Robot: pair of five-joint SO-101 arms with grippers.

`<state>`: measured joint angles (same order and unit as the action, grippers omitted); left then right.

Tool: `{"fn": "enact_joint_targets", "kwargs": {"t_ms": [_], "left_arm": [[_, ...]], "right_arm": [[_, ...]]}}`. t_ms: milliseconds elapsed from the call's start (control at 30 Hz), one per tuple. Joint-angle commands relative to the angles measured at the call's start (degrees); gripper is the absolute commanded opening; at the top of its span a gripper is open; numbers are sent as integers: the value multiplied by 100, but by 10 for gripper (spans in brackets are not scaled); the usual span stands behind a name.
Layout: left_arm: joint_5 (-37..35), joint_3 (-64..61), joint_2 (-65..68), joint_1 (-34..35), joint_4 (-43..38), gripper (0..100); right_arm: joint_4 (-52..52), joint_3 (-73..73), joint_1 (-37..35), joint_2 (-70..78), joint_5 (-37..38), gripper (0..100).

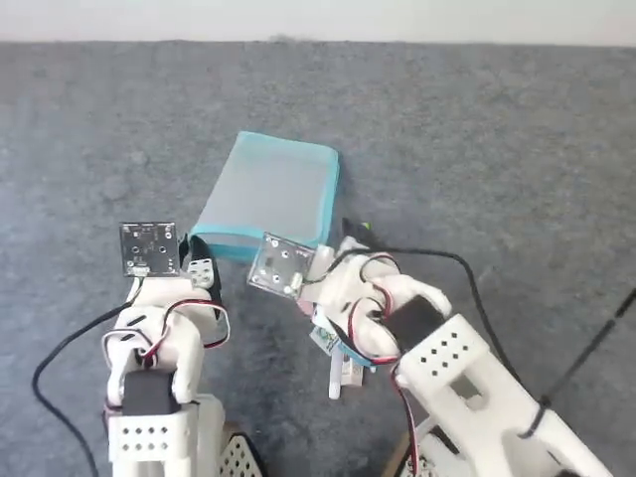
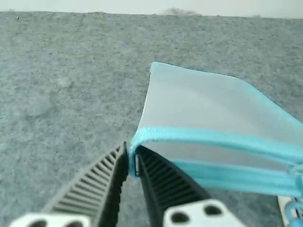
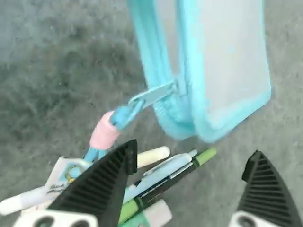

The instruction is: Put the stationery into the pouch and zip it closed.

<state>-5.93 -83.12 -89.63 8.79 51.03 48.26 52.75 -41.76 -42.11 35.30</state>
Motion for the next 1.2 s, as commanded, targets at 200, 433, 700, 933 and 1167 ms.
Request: {"fn": "enact_joint_targets", "kwargs": {"t_ms": [200,433,700,933,1167], "left_arm": [[-79,180,-26,-9,-141,13],[53,180,-26,-167,-62,13],[88,180,-26,-466,26,13],[88,189,-70,-440,18,15],[422,189,-70,-431,-185,152]], "right_arm": [[-268,-1380,-119,1007,132,348],[-268,-1829,-321,1991,88,344],[-497,-2101,-224,2316,-316,47],[-426,-2110,101,2316,-352,9],[514,-2084,-84,1807,-325,8]]}}
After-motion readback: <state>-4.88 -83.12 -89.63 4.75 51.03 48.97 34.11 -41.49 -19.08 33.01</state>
